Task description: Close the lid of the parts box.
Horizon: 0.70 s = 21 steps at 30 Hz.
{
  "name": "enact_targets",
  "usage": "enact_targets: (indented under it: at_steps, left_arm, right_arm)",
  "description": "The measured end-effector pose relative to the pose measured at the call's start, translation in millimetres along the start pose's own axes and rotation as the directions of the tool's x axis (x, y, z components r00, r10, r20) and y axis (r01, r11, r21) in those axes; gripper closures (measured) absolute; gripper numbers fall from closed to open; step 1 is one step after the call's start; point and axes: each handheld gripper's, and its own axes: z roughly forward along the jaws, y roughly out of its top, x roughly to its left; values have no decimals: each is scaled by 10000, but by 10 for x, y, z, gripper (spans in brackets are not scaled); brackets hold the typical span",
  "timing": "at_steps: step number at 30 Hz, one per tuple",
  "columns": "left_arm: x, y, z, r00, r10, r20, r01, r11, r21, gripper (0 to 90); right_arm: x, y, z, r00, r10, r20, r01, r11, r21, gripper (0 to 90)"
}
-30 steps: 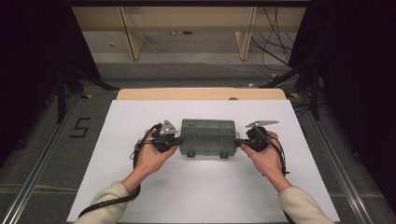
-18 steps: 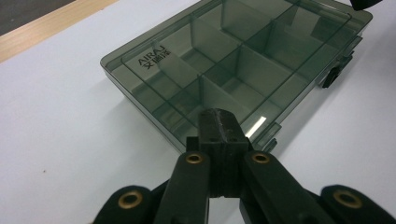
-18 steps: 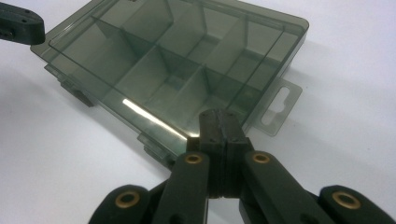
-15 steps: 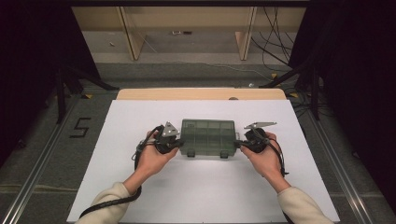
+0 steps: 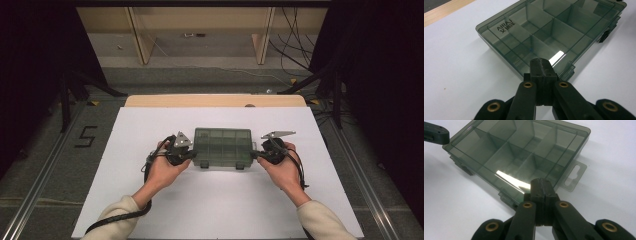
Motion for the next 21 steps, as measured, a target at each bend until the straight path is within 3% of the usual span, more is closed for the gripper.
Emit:
enact_targets:
  at_steps: [1, 6, 7, 9, 10, 12, 14, 15, 16, 17, 18, 19, 20, 21]
  left_arm:
    - [-2, -2, -1, 10000, 19, -1, -19, 10000, 6, 899]
    - [-6, -13, -5, 10000, -7, -35, 6, 10000, -97, 878]
    - [0, -21, -11, 10000, -90, 5, 90, 9998, -194, 866]
    - [-2, -27, -26, 9997, -261, 13, 261, 9989, -382, 820]
    - [-2, -27, -26, 9997, -261, 13, 261, 9989, -382, 786]
    - [0, -27, -74, 9992, -394, -109, 381, 9942, -1003, 688]
    - [8, -21, -110, 9994, -297, -161, 277, 9934, -1116, 575]
    - [13, -22, -165, 9990, -440, -103, 419, 9875, -1520, 527]
    - [13, -22, -165, 9990, -440, -103, 419, 9875, -1520, 484]
    - [7, -28, -221, 9980, -627, -68, 603, 9793, -1931, 438]
    - [7, -28, -221, 9980, -627, -68, 603, 9793, -1931, 408]
    - [4, -47, -291, 9973, -734, -96, 693, 9711, -2284, 360]
    - [4, -47, -291, 9973, -734, -96, 693, 9711, -2284, 325]
    - [5, -58, -328, 9976, -681, -150, 625, 9688, -2399, 300]
  right_arm:
    - [10, -17, 33, 9997, 7, 249, 7, 9984, -570, 899]
    - [15, -23, 17, 9981, -180, 583, 215, 9980, -594, 860]
    - [-1, -30, 12, 9984, -314, 478, 356, 9952, -910, 825]
    - [25, -42, -19, 9987, 37, 506, 15, 9948, -1020, 797]
    - [5, -43, -19, 9983, -246, 530, 309, 9920, -1222, 780]
    - [7, -55, -39, 9980, -244, 589, 331, 9877, -1528, 714]
    - [13, -76, -66, 9991, -159, 402, 235, 9804, -1956, 645]
    - [15, -85, -83, 9991, -122, 407, 207, 9763, -2153, 601]
    - [15, -85, -83, 9991, -122, 407, 207, 9763, -2153, 601]
    - [14, -111, -112, 9997, -161, 176, 201, 9657, -2588, 518]
    - [14, -111, -112, 9997, -161, 176, 201, 9657, -2588, 518]
    - [12, -140, -151, 9998, -170, 134, 201, 9584, -2848, 472]
    - [18, -158, -160, 9999, -146, -40, 126, 9506, -3100, 449]
    - [28, -177, -192, 9998, -183, -54, 158, 9522, -3049, 419]
